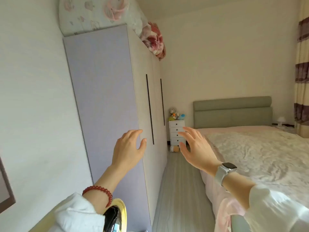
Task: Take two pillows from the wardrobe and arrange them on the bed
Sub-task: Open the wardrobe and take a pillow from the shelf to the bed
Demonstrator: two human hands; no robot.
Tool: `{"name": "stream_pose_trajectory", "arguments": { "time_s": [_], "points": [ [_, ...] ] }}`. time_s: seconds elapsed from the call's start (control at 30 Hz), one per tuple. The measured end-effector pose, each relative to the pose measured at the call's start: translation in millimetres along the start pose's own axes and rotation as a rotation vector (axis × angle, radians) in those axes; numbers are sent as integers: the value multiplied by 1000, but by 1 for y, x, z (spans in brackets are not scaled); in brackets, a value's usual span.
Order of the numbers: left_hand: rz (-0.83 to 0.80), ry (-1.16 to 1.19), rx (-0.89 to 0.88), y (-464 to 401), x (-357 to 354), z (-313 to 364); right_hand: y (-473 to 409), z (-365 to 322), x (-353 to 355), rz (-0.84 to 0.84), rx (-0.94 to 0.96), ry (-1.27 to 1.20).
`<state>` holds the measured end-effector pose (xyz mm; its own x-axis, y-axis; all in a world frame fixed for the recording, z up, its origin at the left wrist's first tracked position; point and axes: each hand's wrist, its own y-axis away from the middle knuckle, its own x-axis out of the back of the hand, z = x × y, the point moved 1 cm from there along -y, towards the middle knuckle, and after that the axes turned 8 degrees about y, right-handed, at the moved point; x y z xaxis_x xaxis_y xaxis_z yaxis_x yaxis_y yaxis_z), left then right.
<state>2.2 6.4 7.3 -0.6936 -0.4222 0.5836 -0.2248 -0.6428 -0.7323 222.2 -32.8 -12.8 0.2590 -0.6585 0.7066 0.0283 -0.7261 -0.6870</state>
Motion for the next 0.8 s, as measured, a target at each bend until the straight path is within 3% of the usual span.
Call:
{"name": "stream_pose_trajectory", "arguments": {
  "time_s": [0.1,0.37,0.53,0.8],
  "points": [
    [-4,108,31,-2,-60,-9,3,40,-36,-5,-44,-43],
    [-88,462,332,-21,-271,-27,-10,202,-136,-113,-279,-227],
    [-204,451,463,-76,-375,-45,-53,288,-198,-329,-351,-236],
    [-190,310,560,-185,-483,-137,-166,372,-328,-475,-384,-393]
  ]
}}
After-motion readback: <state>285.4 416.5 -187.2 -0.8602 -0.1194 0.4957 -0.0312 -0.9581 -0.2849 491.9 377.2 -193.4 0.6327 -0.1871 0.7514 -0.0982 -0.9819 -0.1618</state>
